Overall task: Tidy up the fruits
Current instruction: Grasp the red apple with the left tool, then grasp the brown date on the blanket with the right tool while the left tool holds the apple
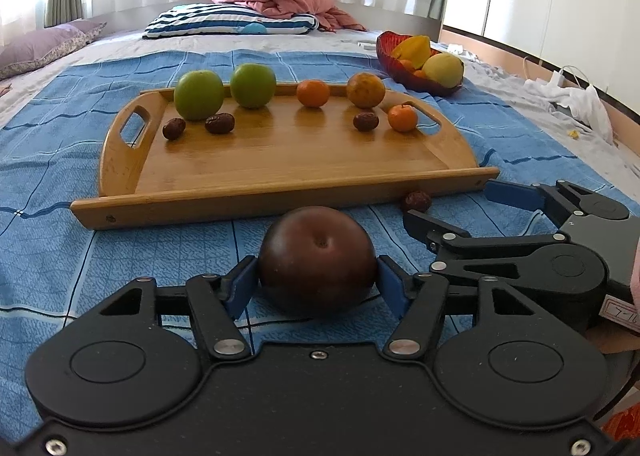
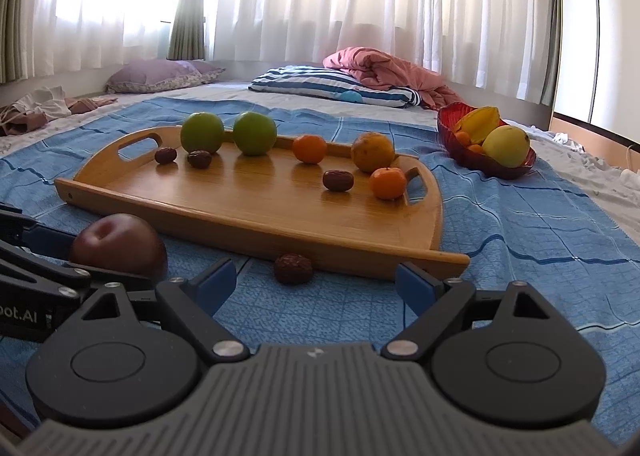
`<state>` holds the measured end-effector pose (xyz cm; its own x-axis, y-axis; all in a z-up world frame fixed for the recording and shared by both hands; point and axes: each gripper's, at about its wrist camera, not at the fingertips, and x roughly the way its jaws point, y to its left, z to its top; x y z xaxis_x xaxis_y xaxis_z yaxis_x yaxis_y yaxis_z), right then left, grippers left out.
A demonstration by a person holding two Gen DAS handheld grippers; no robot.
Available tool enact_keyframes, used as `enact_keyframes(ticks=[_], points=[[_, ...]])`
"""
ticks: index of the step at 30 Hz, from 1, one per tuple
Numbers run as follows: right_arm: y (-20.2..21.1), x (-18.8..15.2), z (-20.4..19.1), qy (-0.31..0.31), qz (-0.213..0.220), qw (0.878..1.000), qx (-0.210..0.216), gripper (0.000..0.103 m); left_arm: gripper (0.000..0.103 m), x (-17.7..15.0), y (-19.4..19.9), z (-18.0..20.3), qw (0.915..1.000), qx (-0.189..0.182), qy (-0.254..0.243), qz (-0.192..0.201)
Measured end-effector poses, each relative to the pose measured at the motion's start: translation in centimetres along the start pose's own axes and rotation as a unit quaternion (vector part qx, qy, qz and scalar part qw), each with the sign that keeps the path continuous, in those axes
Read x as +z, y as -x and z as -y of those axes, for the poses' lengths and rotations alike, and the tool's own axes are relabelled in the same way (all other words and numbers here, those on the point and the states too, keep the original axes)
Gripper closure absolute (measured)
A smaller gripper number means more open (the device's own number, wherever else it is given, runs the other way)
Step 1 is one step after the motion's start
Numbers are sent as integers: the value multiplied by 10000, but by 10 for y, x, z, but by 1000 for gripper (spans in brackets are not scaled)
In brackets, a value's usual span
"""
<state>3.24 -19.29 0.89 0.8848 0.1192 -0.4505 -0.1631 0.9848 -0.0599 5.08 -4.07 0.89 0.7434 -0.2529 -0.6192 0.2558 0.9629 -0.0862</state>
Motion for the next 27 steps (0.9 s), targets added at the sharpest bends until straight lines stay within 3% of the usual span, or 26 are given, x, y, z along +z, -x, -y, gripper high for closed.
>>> enact_keyframes(ticks=[13, 27], points=[[-5, 2, -7, -313, -75, 9995, -76, 13, 42, 3, 3, -10, 9986, 499, 57, 151], [-20, 5, -18, -529, -380, 9973, -330, 34, 42, 8, -1, -25, 9966, 779, 176, 207]])
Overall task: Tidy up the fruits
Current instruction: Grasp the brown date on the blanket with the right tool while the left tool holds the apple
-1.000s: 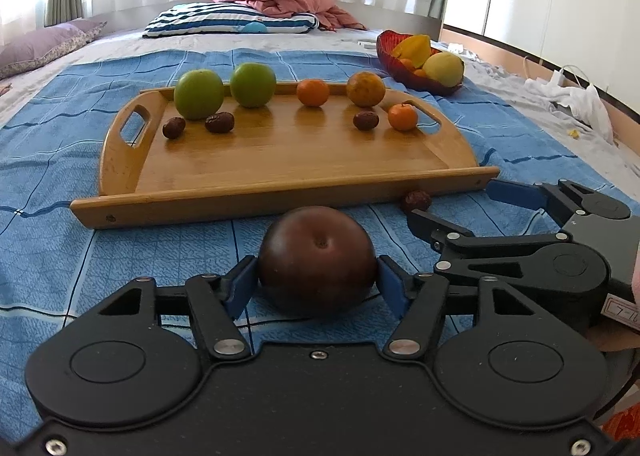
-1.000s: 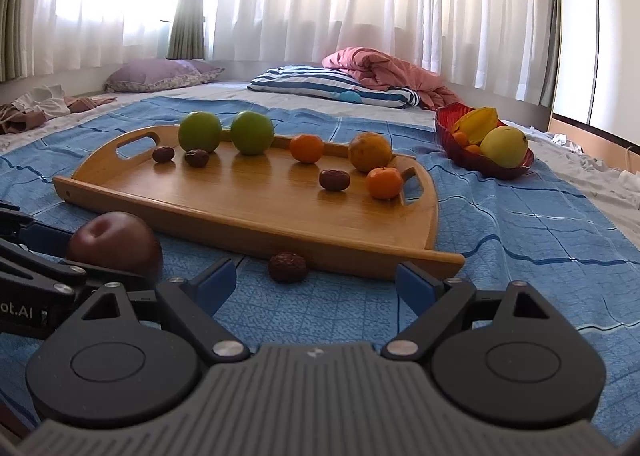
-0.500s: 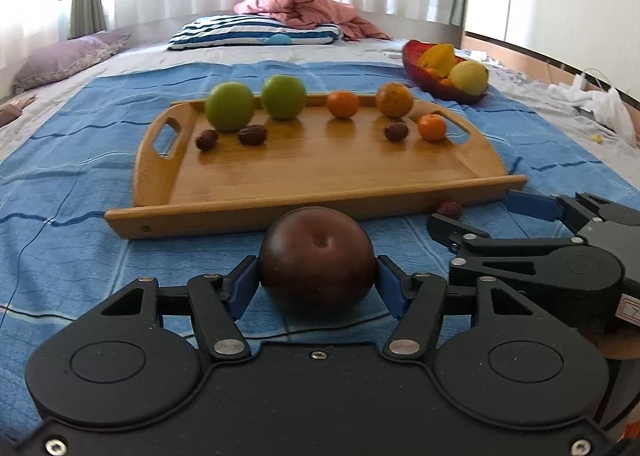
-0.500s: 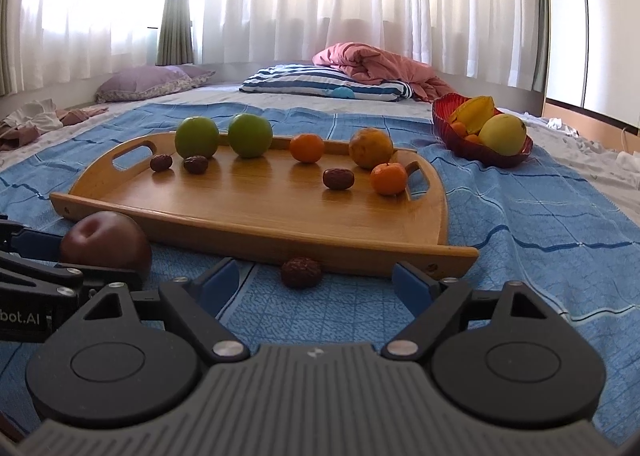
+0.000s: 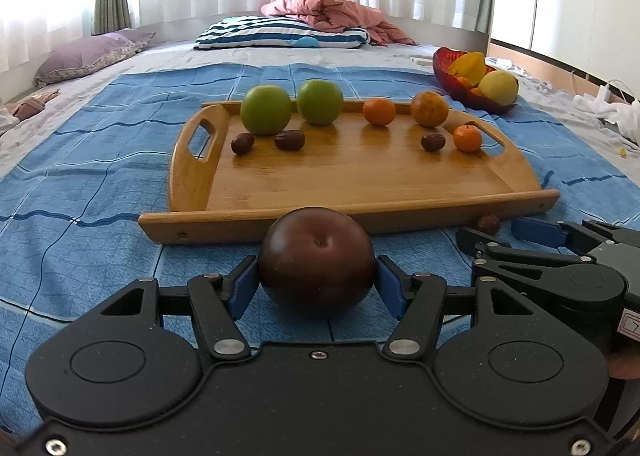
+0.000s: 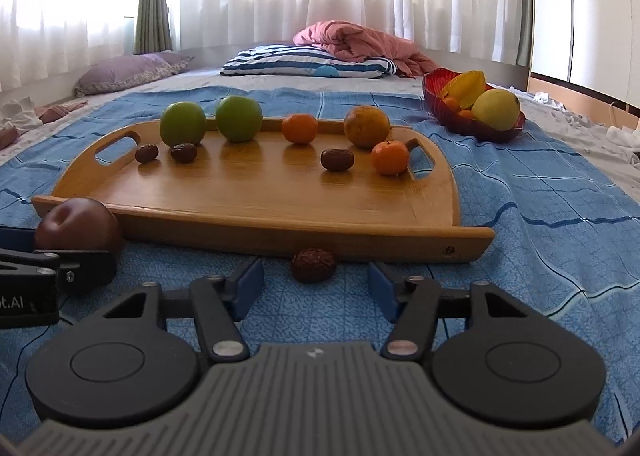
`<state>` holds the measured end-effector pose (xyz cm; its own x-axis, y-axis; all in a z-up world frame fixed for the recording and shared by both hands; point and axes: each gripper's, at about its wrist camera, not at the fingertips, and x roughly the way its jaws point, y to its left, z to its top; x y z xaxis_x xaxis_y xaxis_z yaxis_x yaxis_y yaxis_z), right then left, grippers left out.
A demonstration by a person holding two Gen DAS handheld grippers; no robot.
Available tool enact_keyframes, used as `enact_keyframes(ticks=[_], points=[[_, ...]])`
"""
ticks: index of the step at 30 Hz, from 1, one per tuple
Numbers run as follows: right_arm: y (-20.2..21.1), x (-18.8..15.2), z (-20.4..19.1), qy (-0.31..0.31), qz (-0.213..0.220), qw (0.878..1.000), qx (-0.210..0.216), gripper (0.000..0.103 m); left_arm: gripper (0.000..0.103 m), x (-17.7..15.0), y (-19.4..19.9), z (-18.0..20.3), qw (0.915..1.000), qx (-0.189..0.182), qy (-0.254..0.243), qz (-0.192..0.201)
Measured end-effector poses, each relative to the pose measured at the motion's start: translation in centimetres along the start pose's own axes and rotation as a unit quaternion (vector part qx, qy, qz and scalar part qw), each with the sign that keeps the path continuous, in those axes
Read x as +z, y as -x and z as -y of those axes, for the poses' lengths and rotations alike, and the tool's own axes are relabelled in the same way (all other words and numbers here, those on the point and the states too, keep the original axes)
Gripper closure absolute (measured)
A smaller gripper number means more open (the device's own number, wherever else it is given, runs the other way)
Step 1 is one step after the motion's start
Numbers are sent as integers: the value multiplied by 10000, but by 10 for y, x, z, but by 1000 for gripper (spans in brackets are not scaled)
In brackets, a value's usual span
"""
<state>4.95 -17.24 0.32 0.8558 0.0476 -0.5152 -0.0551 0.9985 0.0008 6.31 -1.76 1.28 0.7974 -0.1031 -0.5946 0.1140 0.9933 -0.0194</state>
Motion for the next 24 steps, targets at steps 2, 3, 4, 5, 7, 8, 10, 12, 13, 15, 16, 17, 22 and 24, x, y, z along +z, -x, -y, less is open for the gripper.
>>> enact_keyframes(ticks=[2, 3, 4, 5, 7, 8, 10, 12, 13, 15, 16, 17, 22, 24], points=[[-1, 1, -1, 5, -11, 10000, -1, 36, 42, 1, -1, -1, 10000, 7, 9, 1], [-1, 1, -1, 10, -18, 10000, -9, 37, 42, 1, -2, -1, 10000, 13, 12, 0], [-2, 2, -2, 19, -25, 10000, -16, 38, 42, 1, -2, -1, 10000, 19, 14, 0], [-2, 2, -3, 29, -31, 10000, -18, 40, 42, 1, -3, 0, 10000, 27, 13, 1], [-3, 3, -4, 40, -38, 10000, -29, 42, 42, 2, -4, 0, 10000, 36, 19, -2], [-3, 3, -5, 42, -45, 10000, -34, 43, 42, 2, -4, 0, 10000, 37, 25, -13], [-5, 4, -6, 33, -52, 10000, -41, 46, 42, 2, -5, 0, 10000, 42, 7, -10], [-5, 5, -6, 21, -55, 10000, -43, 50, 42, 2, -6, 0, 10000, 43, -12, -8], [-6, 5, -6, 27, -53, 10000, -44, 52, 42, 2, -6, 0, 10000, 43, -5, -12], [-6, 4, -7, 60, -48, 10000, -58, 54, 42, 2, -6, 0, 10000, 42, -1, -14], [-6, 4, -8, 78, -43, 9999, -61, 54, 42, 2, -6, 0, 10000, 44, -7, -14], [-6, 4, -8, 93, -38, 9999, -61, 54, 42, 2, -6, 0, 10000, 44, -8, -14], [-6, 4, -8, 68, -42, 9999, -63, 58, 42, 1, -6, 0, 10000, 44, -11, -14], [-6, 4, -8, 55, -47, 9999, -75, 61, 42, 1, -6, 0, 10000, 45, -13, -15]])
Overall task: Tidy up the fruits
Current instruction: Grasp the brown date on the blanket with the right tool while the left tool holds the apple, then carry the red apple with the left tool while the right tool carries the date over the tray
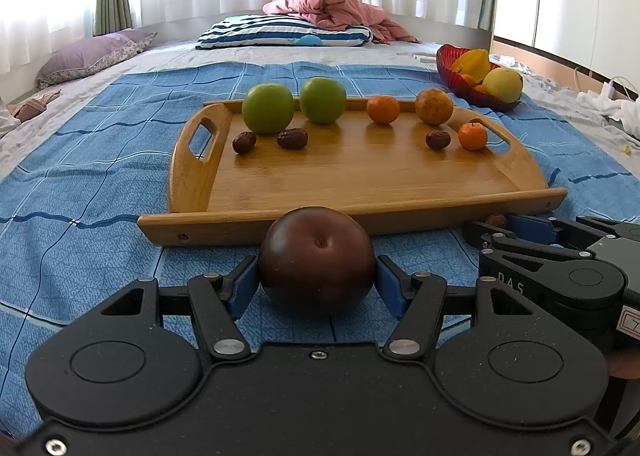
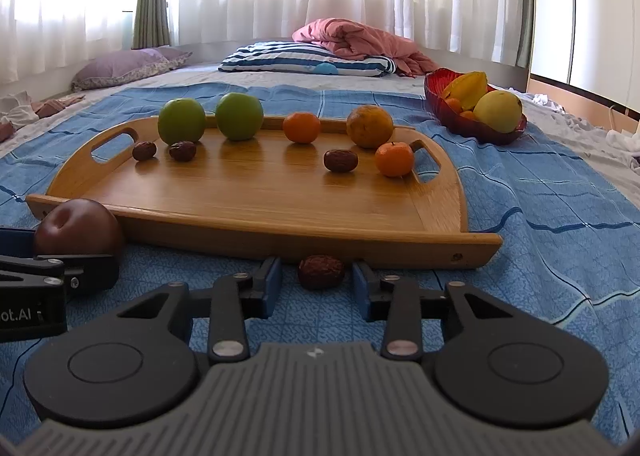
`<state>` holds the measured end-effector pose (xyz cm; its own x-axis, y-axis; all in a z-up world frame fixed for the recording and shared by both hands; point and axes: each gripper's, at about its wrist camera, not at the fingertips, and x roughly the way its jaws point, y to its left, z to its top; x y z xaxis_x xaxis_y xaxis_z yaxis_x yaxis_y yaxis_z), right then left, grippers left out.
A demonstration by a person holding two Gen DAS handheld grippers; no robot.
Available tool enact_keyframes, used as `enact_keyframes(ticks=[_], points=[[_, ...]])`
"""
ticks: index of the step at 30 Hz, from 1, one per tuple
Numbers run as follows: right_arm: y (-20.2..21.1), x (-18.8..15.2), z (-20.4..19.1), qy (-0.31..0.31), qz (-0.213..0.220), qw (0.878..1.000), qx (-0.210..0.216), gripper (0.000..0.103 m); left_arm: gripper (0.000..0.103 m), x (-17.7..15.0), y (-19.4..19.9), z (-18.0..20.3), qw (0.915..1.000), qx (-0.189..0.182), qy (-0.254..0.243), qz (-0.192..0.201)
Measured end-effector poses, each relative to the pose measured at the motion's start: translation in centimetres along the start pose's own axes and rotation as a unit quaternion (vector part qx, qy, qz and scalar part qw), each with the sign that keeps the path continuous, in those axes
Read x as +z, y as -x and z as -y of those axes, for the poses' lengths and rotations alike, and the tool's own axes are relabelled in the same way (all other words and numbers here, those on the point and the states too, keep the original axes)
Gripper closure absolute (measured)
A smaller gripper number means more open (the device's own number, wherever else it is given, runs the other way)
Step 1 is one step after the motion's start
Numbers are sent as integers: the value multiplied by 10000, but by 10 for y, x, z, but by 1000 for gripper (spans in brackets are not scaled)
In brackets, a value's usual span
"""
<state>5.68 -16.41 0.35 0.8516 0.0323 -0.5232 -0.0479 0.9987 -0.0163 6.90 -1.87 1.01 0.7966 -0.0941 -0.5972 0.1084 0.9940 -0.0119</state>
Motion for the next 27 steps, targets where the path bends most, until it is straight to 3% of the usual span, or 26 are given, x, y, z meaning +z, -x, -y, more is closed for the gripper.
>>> enact_keyframes(ticks=[8, 27], points=[[0, 0, 1, -39, 8, 10000, -66, 75, 42, -1, 0, 0, 10000, 2, -7, -1], [5, 0, 2, -11, 40, 9999, -131, 75, 43, 0, 5, -1, 10000, -66, -29, 38]])
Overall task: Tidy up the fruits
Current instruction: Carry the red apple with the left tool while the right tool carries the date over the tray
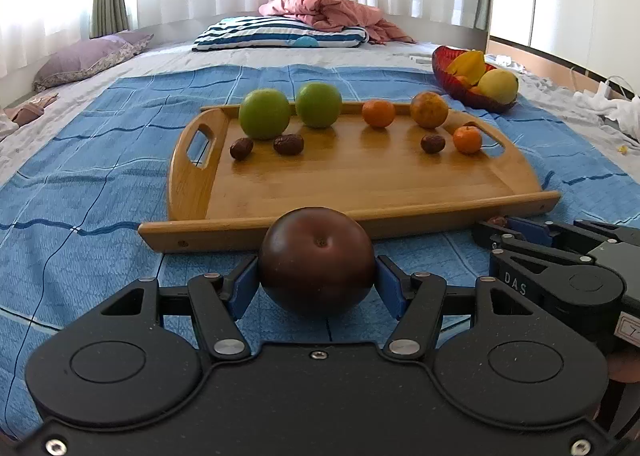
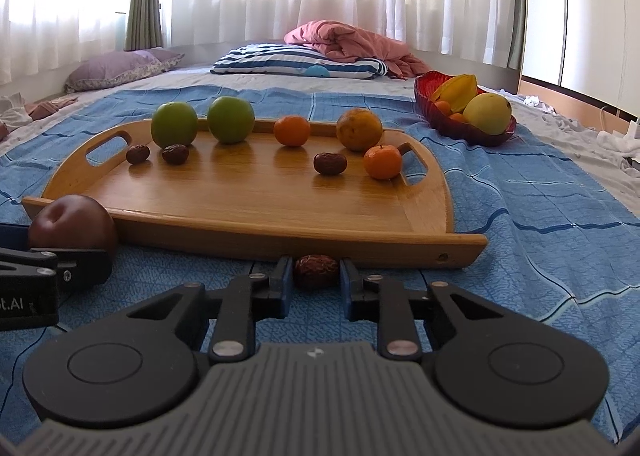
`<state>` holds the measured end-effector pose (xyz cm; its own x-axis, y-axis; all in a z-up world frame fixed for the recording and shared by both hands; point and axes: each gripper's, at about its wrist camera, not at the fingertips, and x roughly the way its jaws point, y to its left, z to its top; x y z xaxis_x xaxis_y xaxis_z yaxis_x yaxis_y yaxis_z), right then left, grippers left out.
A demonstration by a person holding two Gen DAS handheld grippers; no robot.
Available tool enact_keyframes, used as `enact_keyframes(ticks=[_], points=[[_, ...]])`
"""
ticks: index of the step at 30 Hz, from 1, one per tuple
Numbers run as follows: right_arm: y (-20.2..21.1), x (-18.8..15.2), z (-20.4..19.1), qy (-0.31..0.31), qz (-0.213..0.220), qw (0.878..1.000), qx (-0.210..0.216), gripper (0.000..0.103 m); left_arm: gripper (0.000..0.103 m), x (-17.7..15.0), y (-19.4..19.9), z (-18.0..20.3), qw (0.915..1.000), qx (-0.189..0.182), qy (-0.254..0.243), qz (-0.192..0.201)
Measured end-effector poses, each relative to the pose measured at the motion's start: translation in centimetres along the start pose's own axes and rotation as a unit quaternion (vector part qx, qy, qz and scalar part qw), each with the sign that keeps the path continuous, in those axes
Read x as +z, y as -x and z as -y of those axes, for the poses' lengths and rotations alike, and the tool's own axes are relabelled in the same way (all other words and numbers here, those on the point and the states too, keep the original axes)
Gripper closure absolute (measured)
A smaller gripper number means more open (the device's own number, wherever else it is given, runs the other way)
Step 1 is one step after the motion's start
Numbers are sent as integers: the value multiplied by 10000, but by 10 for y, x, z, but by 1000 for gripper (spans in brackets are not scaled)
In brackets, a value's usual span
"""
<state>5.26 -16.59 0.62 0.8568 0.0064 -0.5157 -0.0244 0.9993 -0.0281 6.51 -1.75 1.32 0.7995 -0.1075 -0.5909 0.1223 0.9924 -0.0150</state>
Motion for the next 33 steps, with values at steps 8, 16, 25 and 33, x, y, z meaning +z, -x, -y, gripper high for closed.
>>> enact_keyframes(ticks=[8, 16, 25, 33], points=[[13, 5, -3, 10, 158, 9999, -30, 75, 43, 6, 13, 2, 9998, -86, -53, 141], [20, 11, -5, 7, 274, 9996, 1, 75, 43, 17, 20, 4, 9996, -122, -94, 233], [24, 20, -5, -10, 387, 9992, 23, 75, 43, 30, 22, 7, 9992, -109, -138, 348], [22, 27, -3, -42, 433, 9990, 20, 75, 43, 42, 18, 8, 9992, -118, -145, 363]])
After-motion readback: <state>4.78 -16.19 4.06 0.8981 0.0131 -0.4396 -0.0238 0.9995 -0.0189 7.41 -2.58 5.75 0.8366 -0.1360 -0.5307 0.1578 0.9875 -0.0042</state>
